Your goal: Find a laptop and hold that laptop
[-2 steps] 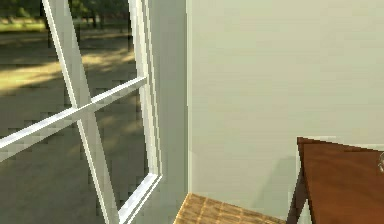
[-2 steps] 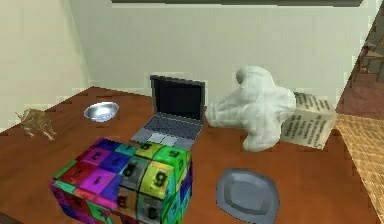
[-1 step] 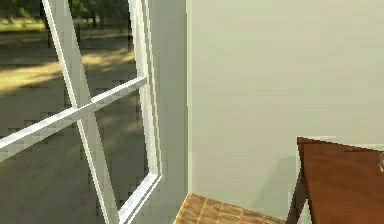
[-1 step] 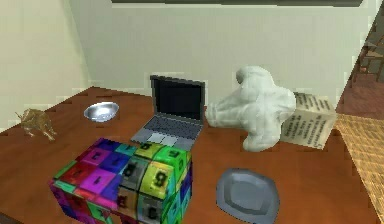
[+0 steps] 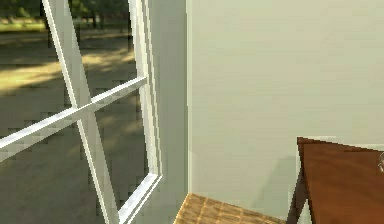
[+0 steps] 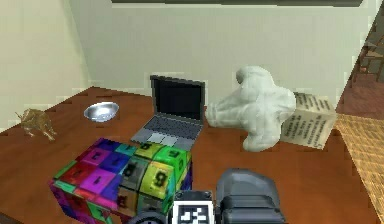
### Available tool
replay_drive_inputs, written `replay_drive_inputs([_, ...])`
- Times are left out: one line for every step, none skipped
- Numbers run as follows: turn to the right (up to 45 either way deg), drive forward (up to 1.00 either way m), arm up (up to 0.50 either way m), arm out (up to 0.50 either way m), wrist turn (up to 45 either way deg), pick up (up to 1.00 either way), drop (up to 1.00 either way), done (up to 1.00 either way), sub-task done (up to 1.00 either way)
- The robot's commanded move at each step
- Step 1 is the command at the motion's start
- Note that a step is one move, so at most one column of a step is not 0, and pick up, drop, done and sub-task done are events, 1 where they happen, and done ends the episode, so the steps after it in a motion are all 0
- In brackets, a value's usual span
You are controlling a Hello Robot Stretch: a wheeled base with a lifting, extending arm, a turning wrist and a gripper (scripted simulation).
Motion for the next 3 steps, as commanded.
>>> replay_drive_inputs([0.0, 0.0, 0.0, 0.4, 0.0, 0.0, 0.0, 0.0, 0.0])
replay_drive_inputs([0.0, 0.0, 0.0, 0.0, 45.0, 0.0, 0.0, 0.0, 0.0])
replay_drive_inputs([0.0, 0.0, 0.0, 0.0, 45.0, 0.0, 0.0, 0.0, 0.0])
